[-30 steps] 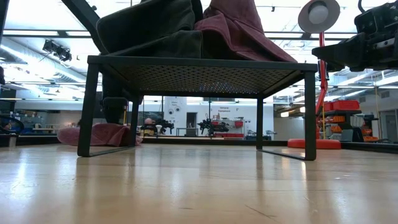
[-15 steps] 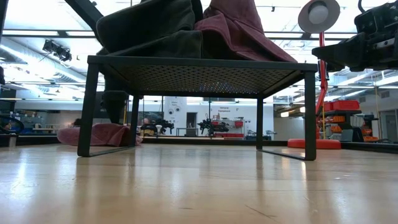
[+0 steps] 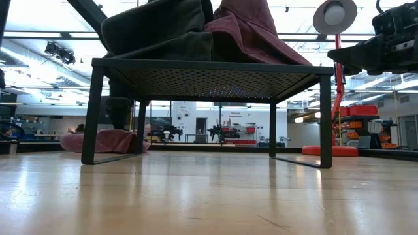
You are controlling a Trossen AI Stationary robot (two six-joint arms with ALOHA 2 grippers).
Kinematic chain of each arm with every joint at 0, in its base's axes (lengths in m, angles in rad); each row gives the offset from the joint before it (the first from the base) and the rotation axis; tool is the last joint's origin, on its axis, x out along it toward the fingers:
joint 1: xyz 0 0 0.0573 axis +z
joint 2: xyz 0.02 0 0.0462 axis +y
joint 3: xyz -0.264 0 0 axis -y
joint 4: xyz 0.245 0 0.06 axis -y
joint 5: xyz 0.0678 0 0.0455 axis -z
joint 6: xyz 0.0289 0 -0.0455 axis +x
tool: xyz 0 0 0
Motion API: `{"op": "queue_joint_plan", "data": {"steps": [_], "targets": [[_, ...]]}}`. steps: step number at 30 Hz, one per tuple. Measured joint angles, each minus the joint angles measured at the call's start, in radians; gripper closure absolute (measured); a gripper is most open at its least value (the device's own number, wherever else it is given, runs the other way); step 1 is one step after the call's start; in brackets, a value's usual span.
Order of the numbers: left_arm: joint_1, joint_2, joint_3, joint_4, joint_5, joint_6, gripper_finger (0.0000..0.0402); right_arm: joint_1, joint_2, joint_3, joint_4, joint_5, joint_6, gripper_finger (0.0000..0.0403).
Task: Pick & Place hat
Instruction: Stack the red cap on top of the red cap on the shelf
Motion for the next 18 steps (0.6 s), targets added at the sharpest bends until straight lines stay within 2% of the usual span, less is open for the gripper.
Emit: {"op": "queue_joint_plan", "data": {"steps": [13, 18], "targets": [[0.005, 0.102, -0.001, -0.008, 0.024, -0.026, 0.0131, 0.0, 0.0, 0.0, 0.0, 0.0, 0.0, 0.0399], [0.005, 0.103, -0.001, -0.001, 0.024, -0.026, 0.0176, 0.0, 0.0, 0.0, 0.0, 0.0, 0.0, 0.0399]]}}
